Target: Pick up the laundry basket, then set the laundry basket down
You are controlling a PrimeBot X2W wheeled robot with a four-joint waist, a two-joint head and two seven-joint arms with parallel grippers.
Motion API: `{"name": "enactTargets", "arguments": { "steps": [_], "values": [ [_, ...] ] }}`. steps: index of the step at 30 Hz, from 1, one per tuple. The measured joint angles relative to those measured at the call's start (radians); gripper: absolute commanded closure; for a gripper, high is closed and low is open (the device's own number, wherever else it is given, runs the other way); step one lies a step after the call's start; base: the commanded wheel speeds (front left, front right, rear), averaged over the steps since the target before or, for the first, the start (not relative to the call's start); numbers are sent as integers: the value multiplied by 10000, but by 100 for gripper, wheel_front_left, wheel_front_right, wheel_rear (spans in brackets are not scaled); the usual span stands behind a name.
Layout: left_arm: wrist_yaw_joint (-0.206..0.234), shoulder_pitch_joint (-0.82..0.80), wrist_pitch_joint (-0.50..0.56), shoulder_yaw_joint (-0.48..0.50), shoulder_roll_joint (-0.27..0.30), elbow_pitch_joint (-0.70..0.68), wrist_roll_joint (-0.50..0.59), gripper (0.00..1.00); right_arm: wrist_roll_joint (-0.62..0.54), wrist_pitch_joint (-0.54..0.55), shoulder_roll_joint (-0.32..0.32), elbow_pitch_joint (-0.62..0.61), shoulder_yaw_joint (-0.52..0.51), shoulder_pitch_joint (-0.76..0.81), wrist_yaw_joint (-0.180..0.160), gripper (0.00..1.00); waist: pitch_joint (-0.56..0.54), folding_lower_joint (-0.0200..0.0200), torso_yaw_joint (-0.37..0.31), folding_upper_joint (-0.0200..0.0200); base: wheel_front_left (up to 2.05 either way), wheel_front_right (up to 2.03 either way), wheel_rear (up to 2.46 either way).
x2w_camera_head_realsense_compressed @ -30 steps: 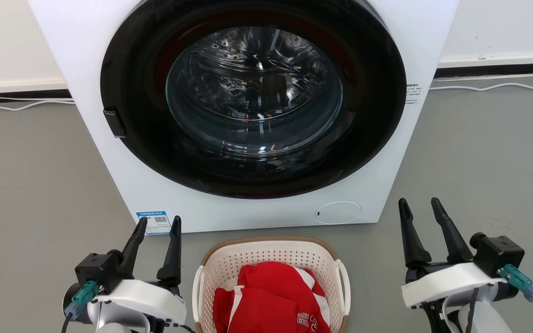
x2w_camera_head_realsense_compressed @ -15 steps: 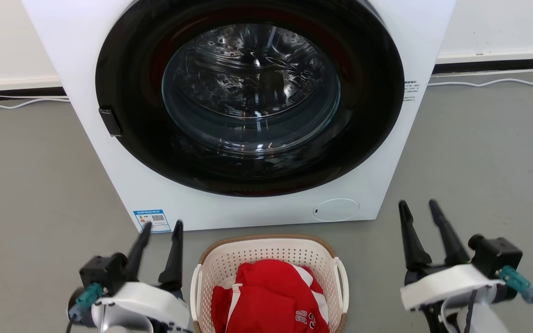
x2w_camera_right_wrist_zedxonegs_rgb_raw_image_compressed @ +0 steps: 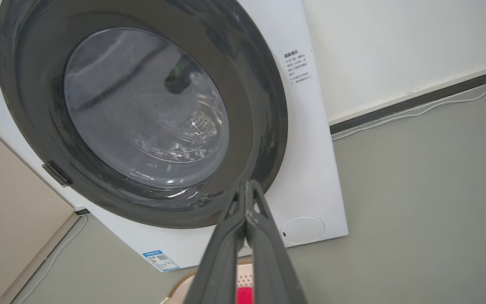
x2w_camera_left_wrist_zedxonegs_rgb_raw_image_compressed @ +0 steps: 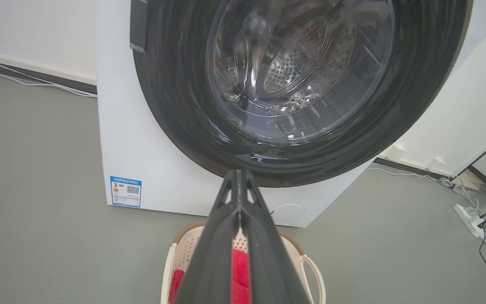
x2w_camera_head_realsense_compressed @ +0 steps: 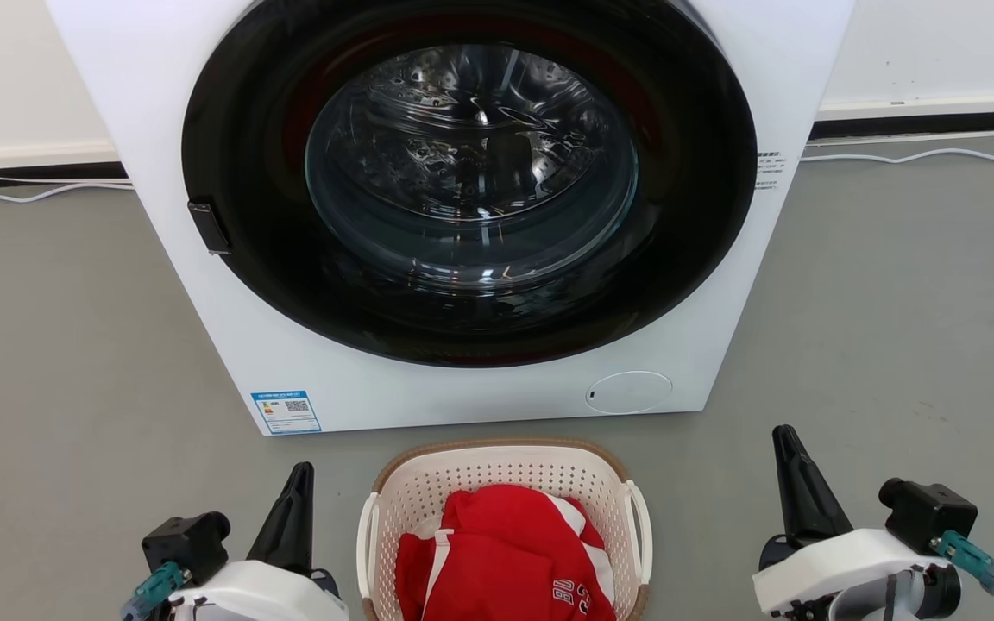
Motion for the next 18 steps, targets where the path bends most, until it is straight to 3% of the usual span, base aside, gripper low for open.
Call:
{"name": "enactTargets", "arguments": {
  "steps": [18],
  "values": [
    [0, 0, 577, 196, 2, -109, -1965, 100, 1977, 575, 2, -238, -286, 1, 0, 100, -9, -2, 73, 0, 0, 0, 0]
  ]
}}
